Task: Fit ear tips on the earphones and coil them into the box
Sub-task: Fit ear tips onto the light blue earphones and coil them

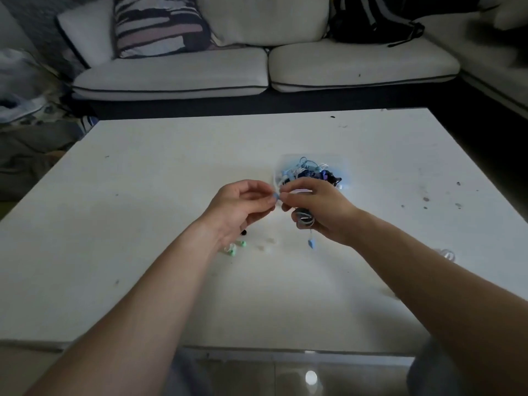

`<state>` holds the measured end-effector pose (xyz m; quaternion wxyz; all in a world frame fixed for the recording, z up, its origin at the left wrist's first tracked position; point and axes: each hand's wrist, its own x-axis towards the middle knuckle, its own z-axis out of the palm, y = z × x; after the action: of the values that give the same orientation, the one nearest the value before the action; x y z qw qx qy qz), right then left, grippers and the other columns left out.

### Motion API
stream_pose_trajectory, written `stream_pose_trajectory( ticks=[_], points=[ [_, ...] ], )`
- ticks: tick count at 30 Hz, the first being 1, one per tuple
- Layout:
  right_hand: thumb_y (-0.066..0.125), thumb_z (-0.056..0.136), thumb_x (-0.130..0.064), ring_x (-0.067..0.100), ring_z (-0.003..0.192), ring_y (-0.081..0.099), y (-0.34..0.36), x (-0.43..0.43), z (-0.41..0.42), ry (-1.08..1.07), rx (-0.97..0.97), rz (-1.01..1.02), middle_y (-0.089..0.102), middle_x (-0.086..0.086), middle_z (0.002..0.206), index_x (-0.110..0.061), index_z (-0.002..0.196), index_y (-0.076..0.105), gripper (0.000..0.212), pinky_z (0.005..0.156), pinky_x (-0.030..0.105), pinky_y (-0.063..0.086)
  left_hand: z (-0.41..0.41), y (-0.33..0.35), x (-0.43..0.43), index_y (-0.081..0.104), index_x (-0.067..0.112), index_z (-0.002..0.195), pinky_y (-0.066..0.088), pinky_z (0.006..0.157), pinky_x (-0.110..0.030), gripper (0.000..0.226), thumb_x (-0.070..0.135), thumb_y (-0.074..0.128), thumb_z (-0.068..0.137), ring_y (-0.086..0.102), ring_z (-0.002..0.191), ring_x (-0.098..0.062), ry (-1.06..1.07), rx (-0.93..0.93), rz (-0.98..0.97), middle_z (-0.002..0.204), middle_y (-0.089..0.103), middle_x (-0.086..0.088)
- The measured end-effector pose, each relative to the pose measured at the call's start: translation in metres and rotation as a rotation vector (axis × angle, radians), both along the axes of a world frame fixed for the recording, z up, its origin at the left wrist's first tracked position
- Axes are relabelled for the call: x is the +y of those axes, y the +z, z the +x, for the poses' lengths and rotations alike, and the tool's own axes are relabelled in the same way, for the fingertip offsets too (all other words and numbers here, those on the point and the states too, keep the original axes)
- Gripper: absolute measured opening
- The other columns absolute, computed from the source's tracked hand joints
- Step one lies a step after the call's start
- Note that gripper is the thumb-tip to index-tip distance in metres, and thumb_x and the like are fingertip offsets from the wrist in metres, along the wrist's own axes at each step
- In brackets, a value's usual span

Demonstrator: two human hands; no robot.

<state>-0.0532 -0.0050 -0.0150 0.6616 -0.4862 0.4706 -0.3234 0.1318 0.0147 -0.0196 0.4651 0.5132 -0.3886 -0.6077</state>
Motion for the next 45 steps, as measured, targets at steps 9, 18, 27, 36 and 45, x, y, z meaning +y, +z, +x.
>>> stream_pose_trajectory(
  ticks=[9, 18, 27, 36, 45],
  points=[
    [0.058, 0.099, -0.01, 0.012, 0.05, 0.044, -0.009, -0.015, -0.004, -0.002, 0.064, -0.039, 0.055, 0.006, 0.081, -0.011, 0.109, 0.073, 0.018, 0.05, 0.025, 0.039, 0.011, -0.022, -0.004, 0.074, 0.024, 0.087, 0.052, 0.061, -0.017, 0.01, 0.015, 0.074, 0.084, 0.068, 0.07, -0.01, -0.076, -0.812, -0.145, 0.084, 0.073, 0.007],
    [0.064, 0.094, -0.008, 0.013, 0.05, 0.048, -0.012, -0.019, -0.017, 0.007, 0.075, 0.082, 0.062, 0.009, 0.08, -0.002, 0.104, 0.069, 0.012, 0.049, 0.024, 0.042, -0.017, -0.054, -0.006, 0.069, 0.027, 0.086, 0.055, 0.075, -0.03, 0.013, 0.022, 0.075, 0.076, 0.065, 0.079, -0.013, -0.351, -1.156, -0.084, 0.084, 0.066, 0.01],
    [0.063, 0.095, -0.008, 0.013, 0.051, 0.049, -0.008, -0.022, -0.026, -0.029, 0.043, 0.085, 0.067, 0.01, 0.082, -0.001, 0.106, 0.07, 0.015, 0.052, 0.023, 0.043, -0.024, -0.041, -0.01, 0.071, 0.026, 0.075, 0.058, 0.058, -0.027, 0.01, 0.016, 0.073, 0.076, 0.068, 0.066, -0.013, -0.231, -0.946, -0.058, 0.077, 0.07, 0.006],
    [0.065, 0.093, -0.004, 0.015, 0.051, 0.051, 0.008, -0.017, -0.023, -0.11, -0.105, -0.059, 0.069, 0.014, 0.084, 0.0, 0.098, 0.067, 0.007, 0.053, 0.026, 0.044, -0.019, 0.014, -0.001, 0.071, 0.013, 0.094, 0.055, 0.075, -0.023, 0.015, 0.007, 0.076, 0.081, 0.071, 0.08, -0.016, 0.003, -0.076, -0.055, 0.085, 0.075, -0.005],
    [0.064, 0.09, 0.001, 0.014, 0.053, 0.056, 0.019, -0.005, -0.02, -0.032, -0.114, -0.178, 0.066, 0.019, 0.082, 0.002, 0.091, 0.067, 0.003, 0.052, 0.029, 0.048, -0.025, 0.022, 0.003, 0.069, 0.01, 0.095, 0.055, 0.071, -0.02, 0.013, 0.002, 0.068, 0.085, 0.072, 0.081, -0.017, -0.002, 0.064, -0.079, 0.087, 0.075, -0.01]
  ],
)
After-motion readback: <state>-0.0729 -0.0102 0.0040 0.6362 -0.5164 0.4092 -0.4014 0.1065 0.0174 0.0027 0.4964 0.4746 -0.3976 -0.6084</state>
